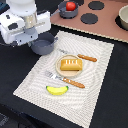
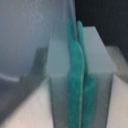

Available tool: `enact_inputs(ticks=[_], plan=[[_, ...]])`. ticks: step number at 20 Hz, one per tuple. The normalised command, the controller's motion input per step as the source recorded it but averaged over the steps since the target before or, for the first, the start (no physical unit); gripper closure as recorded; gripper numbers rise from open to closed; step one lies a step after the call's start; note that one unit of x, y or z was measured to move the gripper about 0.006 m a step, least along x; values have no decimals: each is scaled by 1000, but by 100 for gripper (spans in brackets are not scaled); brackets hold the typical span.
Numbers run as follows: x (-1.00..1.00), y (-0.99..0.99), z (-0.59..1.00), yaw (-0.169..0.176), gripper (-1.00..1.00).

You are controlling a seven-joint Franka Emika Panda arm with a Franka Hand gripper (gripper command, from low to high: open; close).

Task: Interact with the objects in diverse but meaningful ways.

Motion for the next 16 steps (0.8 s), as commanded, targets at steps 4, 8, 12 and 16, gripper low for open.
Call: enact_inputs(ticks=[4, 8, 12, 16], plan=[[-21, 0, 436, -24, -100], [0, 0, 581, -20, -100], [234, -5, 999, -49, -100], [678, -61, 969, -38, -100]])
